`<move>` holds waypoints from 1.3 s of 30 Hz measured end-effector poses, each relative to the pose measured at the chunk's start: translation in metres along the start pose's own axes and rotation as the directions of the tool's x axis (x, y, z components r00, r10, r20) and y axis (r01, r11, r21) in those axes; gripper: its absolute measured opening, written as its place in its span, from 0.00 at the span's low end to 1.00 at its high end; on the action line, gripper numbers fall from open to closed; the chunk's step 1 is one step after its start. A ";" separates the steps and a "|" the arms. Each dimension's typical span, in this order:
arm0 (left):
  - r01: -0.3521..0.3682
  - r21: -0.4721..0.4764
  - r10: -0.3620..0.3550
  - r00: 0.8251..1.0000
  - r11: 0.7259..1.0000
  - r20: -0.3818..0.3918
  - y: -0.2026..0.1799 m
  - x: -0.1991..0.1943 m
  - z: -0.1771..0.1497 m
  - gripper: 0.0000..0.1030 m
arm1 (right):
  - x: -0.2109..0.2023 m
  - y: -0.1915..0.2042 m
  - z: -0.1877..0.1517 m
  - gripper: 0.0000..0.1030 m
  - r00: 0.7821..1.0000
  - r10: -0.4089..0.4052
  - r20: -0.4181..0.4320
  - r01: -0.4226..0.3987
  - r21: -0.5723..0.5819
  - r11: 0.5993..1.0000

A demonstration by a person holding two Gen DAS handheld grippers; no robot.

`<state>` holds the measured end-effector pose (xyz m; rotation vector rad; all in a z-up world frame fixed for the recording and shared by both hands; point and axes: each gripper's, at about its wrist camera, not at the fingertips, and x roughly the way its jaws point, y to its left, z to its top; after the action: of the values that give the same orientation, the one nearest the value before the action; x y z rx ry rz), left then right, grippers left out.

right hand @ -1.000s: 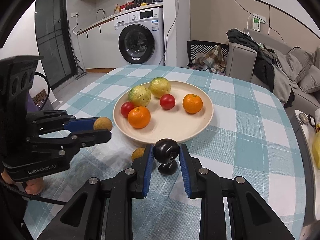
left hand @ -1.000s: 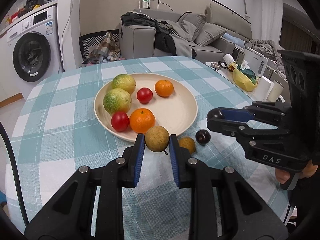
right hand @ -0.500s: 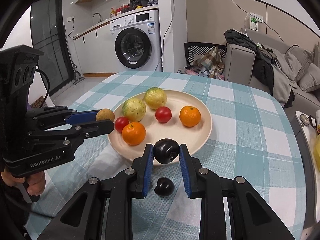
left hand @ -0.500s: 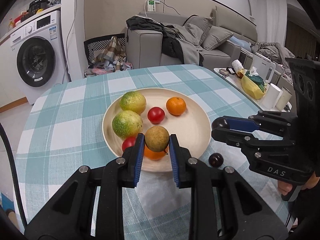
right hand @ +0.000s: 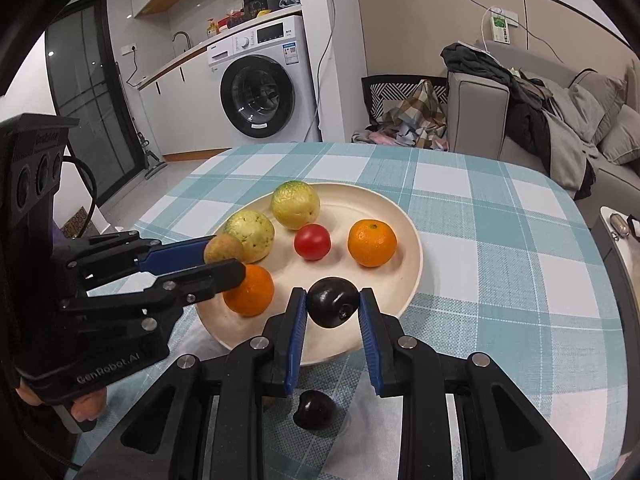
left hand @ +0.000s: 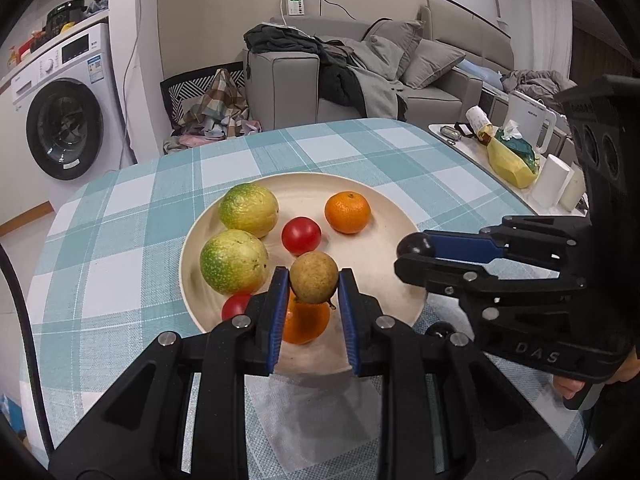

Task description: Organize fruits

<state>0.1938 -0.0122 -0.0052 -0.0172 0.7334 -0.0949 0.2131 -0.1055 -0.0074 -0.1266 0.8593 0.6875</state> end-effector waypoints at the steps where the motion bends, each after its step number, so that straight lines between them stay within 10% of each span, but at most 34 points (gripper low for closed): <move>1: 0.003 -0.001 -0.003 1.000 1.000 -0.003 -0.001 0.002 -0.001 0.21 | 0.002 0.000 -0.001 0.26 1.000 -0.003 -0.007 0.003 -0.004 1.000; 16: -0.014 -0.001 0.014 1.000 1.000 -0.025 -0.009 0.014 -0.008 0.21 | 0.013 0.002 -0.009 0.27 0.999 -0.007 -0.044 0.005 -0.030 1.000; 21: 0.007 -0.022 -0.007 0.999 1.000 -0.035 -0.008 0.009 -0.009 0.22 | -0.003 0.002 -0.011 0.41 0.999 -0.035 -0.007 0.035 -0.032 0.999; 28: -0.036 -0.037 0.037 0.999 0.999 0.017 -0.007 -0.015 -0.023 0.72 | -0.036 -0.004 -0.018 0.83 0.998 -0.004 0.058 0.003 0.017 1.000; 39: -0.055 -0.080 0.061 0.995 0.995 0.080 -0.005 -0.062 -0.039 0.99 | -0.067 0.003 -0.031 1.00 0.994 -0.002 0.106 0.000 0.019 1.000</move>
<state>0.1216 -0.0105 0.0075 -0.0730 0.6541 -0.0100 0.1610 -0.1485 0.0214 -0.0731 0.7640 0.6793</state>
